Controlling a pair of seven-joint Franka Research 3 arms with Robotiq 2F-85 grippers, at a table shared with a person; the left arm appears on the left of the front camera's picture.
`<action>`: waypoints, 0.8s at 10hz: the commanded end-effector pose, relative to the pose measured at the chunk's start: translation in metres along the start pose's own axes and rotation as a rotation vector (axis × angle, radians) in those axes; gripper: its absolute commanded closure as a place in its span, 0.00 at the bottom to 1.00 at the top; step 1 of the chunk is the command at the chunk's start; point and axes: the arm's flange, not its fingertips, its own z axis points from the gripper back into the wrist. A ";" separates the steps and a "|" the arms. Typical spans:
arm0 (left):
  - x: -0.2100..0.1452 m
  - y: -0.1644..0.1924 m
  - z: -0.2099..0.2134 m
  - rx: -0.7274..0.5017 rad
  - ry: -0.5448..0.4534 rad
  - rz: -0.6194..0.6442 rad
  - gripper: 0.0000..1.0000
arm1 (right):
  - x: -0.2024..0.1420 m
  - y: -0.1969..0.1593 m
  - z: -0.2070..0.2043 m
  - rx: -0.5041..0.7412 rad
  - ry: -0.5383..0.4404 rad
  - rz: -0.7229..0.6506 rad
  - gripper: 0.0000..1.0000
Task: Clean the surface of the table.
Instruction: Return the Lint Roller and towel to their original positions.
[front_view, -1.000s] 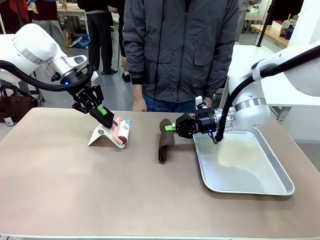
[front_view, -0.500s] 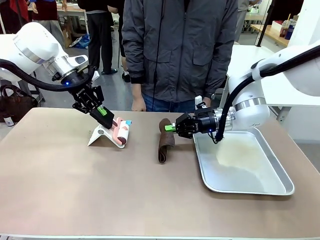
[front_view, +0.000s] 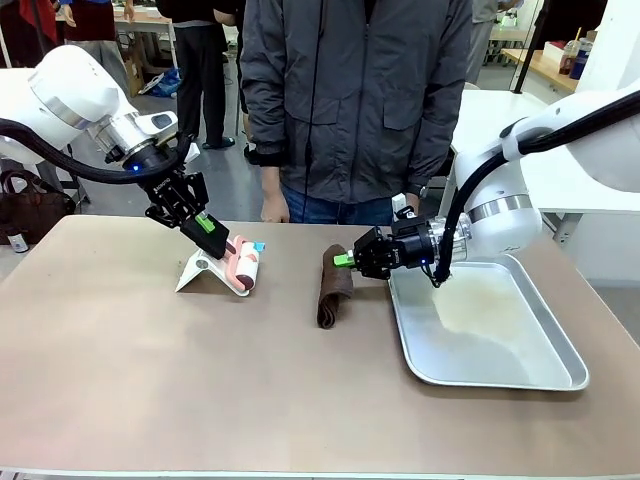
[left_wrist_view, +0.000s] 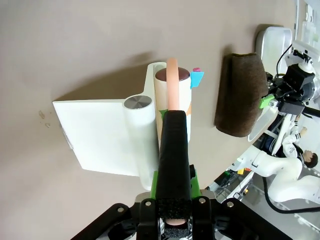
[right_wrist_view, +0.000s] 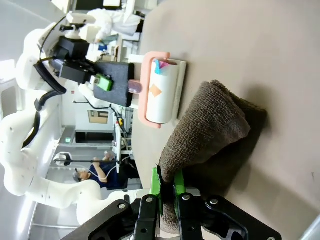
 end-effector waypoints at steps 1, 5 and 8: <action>-0.005 0.001 0.001 0.022 -0.002 -0.014 0.18 | 0.007 0.007 -0.002 -0.036 0.022 -0.025 0.32; -0.007 0.004 0.008 0.021 -0.018 -0.006 0.00 | 0.005 0.010 -0.001 -0.064 0.047 -0.017 0.13; -0.016 0.019 0.027 0.046 -0.049 0.017 0.00 | 0.011 0.037 -0.006 -0.259 0.167 -0.014 0.00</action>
